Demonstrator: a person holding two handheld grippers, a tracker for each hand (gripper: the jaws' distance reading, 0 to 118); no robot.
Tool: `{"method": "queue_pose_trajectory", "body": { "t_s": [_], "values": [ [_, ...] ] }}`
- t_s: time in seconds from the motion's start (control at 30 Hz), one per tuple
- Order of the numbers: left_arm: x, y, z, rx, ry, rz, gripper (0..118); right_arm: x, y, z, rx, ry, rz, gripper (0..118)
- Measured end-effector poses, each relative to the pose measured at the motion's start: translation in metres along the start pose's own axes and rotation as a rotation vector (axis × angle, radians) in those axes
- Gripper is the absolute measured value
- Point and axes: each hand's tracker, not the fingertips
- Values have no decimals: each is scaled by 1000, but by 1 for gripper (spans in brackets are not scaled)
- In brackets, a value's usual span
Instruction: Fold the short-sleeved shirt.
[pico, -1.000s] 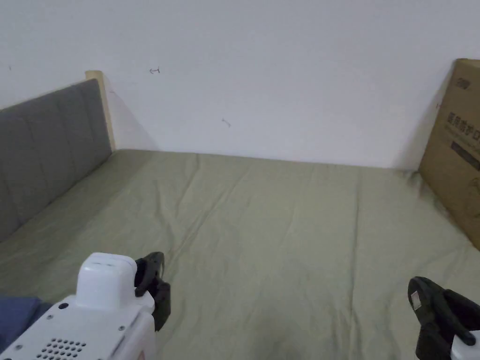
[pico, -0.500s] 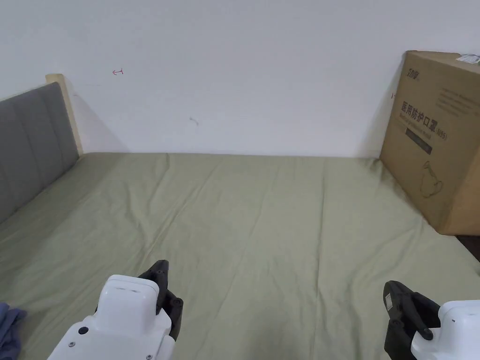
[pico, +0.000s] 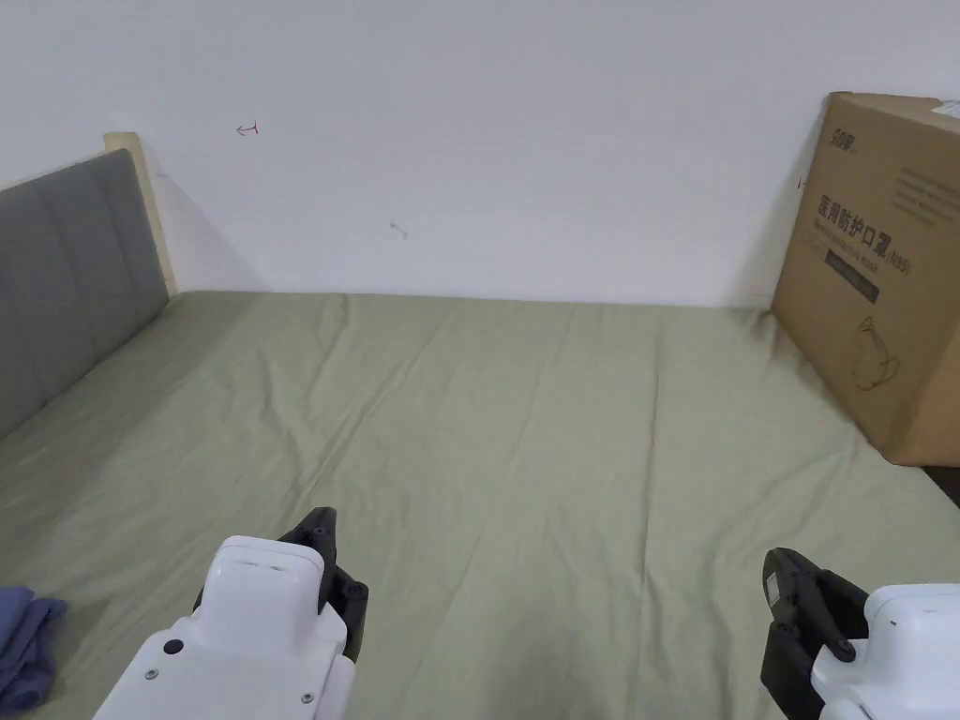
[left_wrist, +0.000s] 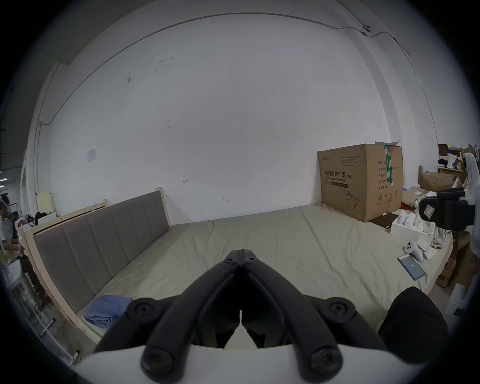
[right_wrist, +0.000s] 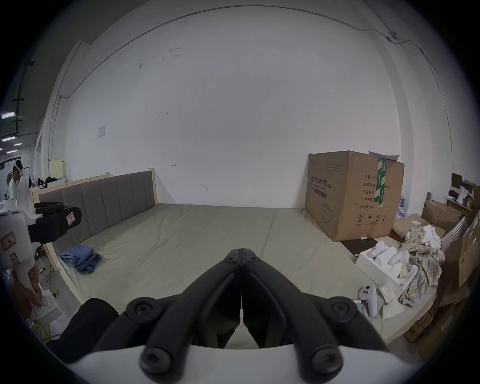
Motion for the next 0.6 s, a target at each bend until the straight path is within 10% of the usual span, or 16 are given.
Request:
{"method": "queue_pose_trajectory", "body": {
  "t_s": [0.6],
  "values": [
    [19, -41, -34, 13, -6, 68, 0, 10, -36, -30, 43, -43, -3, 0]
  ]
}}
